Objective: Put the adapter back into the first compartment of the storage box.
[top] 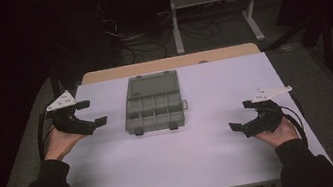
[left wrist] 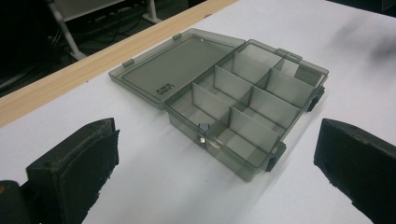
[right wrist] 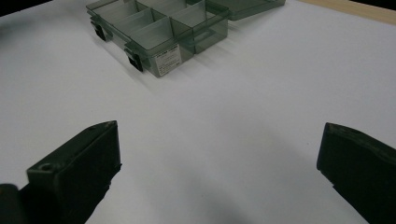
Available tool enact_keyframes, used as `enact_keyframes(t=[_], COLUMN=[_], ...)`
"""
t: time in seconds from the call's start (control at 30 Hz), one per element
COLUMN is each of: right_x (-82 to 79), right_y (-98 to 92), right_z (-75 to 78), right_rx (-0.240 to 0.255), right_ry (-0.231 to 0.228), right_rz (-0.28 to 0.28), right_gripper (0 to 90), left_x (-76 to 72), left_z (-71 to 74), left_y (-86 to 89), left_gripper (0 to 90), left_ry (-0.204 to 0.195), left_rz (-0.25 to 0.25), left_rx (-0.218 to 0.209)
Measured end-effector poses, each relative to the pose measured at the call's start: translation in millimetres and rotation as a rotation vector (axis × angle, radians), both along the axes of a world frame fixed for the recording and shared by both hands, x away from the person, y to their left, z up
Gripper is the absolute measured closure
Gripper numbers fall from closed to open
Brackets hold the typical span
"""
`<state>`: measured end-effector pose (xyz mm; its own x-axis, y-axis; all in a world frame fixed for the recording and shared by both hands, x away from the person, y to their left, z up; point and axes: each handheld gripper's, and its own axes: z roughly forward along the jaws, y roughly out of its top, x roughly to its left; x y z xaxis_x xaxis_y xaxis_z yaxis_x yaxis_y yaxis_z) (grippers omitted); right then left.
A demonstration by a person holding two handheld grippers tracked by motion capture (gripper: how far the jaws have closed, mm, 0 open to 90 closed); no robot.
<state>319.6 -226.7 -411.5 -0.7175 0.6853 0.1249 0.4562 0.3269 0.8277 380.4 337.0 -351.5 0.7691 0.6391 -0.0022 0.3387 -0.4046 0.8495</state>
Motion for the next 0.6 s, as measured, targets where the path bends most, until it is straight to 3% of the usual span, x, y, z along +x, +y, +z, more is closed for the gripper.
enact_keyframes(t=[0.6], right_x=[-0.1], right_y=[-0.1], right_z=[-0.3], right_rx=[-0.002], right_ry=[0.005], right_rz=[-0.002], right_gripper=[0.0], left_x=[-19.3], left_z=[-0.8], left_y=[10.7], left_gripper=[0.0], left_ry=[-0.04], left_rz=[0.0], left_rx=[-0.037])
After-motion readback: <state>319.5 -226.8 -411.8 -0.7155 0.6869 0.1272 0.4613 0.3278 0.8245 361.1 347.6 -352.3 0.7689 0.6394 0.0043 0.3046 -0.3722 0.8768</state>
